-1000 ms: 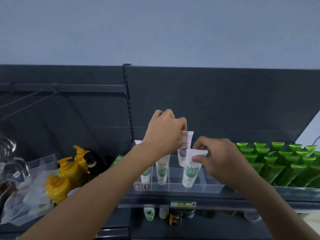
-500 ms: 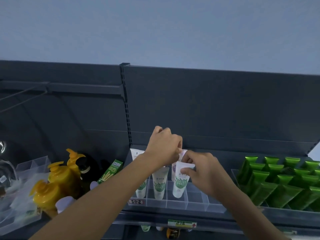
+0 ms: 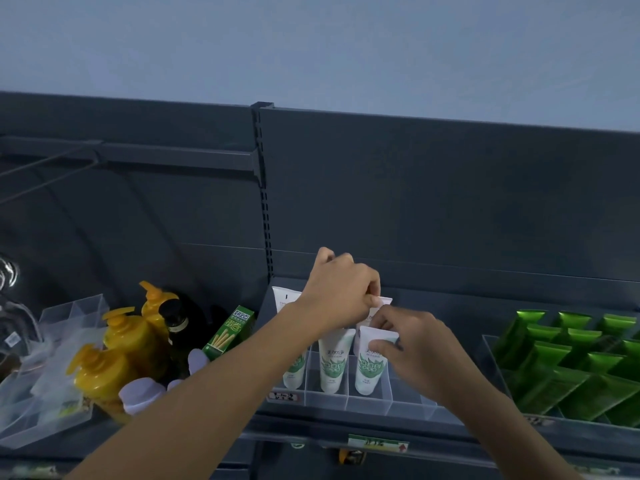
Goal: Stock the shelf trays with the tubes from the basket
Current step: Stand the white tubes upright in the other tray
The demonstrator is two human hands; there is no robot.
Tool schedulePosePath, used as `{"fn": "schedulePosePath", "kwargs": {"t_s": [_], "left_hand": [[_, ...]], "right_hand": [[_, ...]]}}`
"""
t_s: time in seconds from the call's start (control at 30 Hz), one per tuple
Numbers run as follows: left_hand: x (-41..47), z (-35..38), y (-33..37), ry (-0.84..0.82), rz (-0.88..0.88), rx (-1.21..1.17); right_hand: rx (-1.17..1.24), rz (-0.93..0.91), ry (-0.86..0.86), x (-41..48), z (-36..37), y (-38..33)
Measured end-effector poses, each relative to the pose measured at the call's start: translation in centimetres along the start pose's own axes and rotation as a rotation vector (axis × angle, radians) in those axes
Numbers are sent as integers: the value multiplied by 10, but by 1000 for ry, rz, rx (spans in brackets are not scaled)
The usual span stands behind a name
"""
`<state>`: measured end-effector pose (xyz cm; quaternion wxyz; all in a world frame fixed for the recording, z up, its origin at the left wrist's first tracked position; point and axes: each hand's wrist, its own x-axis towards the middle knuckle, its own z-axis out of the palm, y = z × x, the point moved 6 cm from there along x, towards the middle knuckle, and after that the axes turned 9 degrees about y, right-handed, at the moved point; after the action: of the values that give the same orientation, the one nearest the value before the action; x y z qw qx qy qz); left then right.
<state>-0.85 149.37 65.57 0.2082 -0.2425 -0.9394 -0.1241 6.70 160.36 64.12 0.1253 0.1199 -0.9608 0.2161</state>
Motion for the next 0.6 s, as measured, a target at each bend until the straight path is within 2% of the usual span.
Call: {"fn": "schedulePosePath", "kwargs": {"t_s": [0.17,0.33,0.6], "left_hand": [[-7,-5,-2,33,5,-9],[-39,-38,-8,220,18,-75],[-131,-87,-69,182,-25,-59]], "right_hand": [[-38,31,-32,0,-5,-5],[-23,9,50,0,-20,-26],[-60,-61,106,-5,-2,-116]]}}
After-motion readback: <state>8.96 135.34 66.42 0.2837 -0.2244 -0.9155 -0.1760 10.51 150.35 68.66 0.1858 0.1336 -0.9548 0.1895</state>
